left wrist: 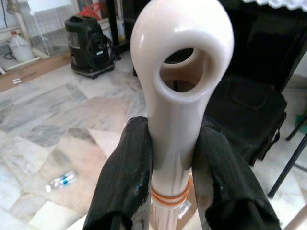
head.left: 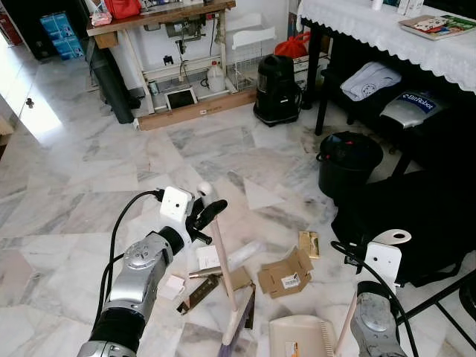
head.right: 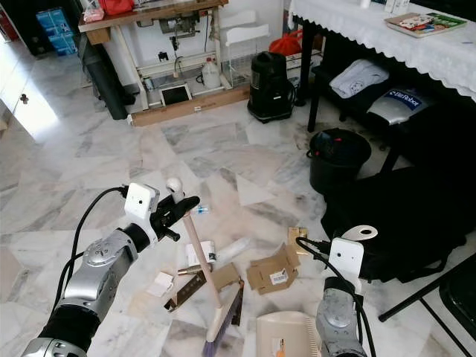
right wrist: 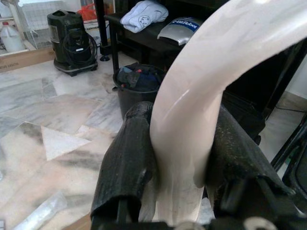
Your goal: Sweep floor
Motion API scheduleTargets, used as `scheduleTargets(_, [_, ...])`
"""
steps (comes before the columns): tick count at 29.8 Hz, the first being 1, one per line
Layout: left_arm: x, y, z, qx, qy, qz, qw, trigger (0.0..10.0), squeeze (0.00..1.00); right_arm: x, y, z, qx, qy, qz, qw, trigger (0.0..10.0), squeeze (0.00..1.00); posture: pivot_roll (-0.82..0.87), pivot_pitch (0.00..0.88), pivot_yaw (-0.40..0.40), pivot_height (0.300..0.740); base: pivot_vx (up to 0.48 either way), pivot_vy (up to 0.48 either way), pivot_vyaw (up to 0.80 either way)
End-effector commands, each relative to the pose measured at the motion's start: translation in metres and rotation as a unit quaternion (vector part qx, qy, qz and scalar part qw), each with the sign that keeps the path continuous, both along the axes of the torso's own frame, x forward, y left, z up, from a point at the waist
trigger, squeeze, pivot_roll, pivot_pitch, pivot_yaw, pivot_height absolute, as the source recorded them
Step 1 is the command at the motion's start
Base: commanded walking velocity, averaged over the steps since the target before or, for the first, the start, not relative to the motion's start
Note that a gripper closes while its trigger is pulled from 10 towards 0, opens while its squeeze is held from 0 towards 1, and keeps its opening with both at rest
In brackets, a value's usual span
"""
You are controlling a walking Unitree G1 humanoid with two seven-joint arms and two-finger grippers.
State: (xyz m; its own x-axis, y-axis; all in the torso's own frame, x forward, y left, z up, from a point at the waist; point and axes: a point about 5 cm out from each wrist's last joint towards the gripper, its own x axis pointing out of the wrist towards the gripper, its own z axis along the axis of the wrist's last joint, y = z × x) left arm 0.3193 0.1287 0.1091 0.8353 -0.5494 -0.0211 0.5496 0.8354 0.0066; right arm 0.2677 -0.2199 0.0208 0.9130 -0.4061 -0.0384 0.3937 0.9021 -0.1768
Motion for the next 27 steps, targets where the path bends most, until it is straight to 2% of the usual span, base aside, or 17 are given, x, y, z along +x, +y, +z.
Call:
scheduleTargets(1, [0.0,0.007,0.0,0.019,-0.01,0.011,1.0,10.0,0.0,0.003,0.004,0.002,0.005,-0.006,0.006,1.0,10.0,0.0,-0.09,0.009,0.118,0.74,0.0,0.0,0.0])
scheduleTargets(3, [0.001,0.009,-0.004,0.032,-0.006,0.019,0.999,10.0,0.0,0.003,0.004,0.002,0.005,-0.006,0.006,1.0,10.0,0.0,-0.1,0.01,0.118,0.74,0.0,0.0,0.0])
scheduleTargets(14, [0.002,0.009,-0.011,0.028,-0.003,0.04,0.999,10.0,0.0,0.002,0.0,0.002,-0.002,-0.005,-0.001,1.0,10.0,0.0,-0.1,0.012,0.114,0.74,0.0,0.0,0.0])
scheduleTargets(22, [0.006,0.007,-0.011,0.013,-0.006,0.057,0.998,10.0,0.0,0.001,-0.004,0.002,-0.006,-0.003,-0.008,1.0,10.0,0.0,-0.1,0.011,0.115,0.74,0.0,0.0,0.0])
scheduleTargets(24, [0.007,0.005,-0.012,-0.006,0.006,0.052,0.999,10.0,0.0,0.0,-0.007,0.002,-0.008,-0.003,-0.013,1.0,10.0,0.0,-0.1,0.01,0.115,0.74,0.0,0.0,0.0])
scheduleTargets(27, [0.006,0.003,-0.014,-0.008,0.018,0.037,0.999,10.0,0.0,-0.001,-0.009,0.002,-0.012,0.0,-0.019,1.0,10.0,0.0,-0.1,0.009,0.116,0.74,0.0,0.0,0.0])
